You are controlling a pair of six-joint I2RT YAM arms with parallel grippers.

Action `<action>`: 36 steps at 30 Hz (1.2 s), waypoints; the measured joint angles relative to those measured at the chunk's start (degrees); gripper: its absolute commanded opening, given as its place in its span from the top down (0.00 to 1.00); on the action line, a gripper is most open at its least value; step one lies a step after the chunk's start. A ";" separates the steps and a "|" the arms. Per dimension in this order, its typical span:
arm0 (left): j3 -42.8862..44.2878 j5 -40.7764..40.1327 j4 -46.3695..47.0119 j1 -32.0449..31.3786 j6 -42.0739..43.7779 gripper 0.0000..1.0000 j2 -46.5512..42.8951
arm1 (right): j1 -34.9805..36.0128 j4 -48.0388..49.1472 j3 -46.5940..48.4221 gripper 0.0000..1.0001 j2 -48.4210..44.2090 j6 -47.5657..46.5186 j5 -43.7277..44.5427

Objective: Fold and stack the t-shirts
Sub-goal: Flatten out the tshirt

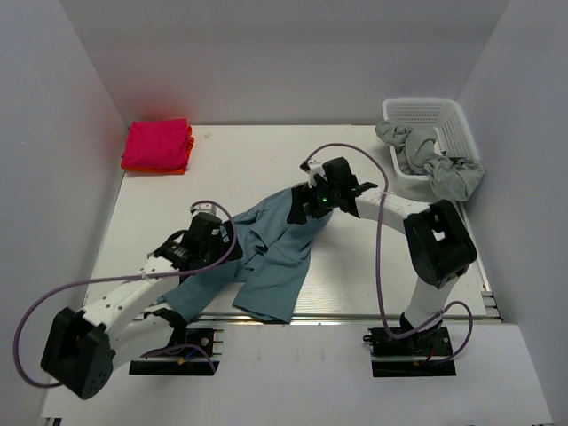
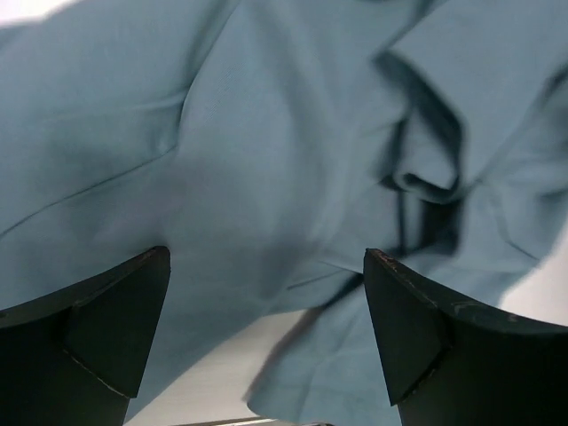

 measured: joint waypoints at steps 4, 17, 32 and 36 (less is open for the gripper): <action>-0.24 0.09 2.08 0.04 -1.49 0.00 7.85 | 0.63 0.68 0.92 0.14 5.66 3.23 -1.79; 10.88 6.82 21.73 1.70 6.84 0.00 32.81 | -7.30 1.62 3.58 0.17 10.45 13.81 4.00; 25.86 8.66 18.29 1.60 16.11 0.00 34.88 | -15.41 -4.15 5.11 0.10 1.09 5.57 12.72; 18.56 1.53 11.63 1.60 10.93 0.00 22.05 | -13.03 -3.74 2.64 0.10 -8.85 3.87 14.80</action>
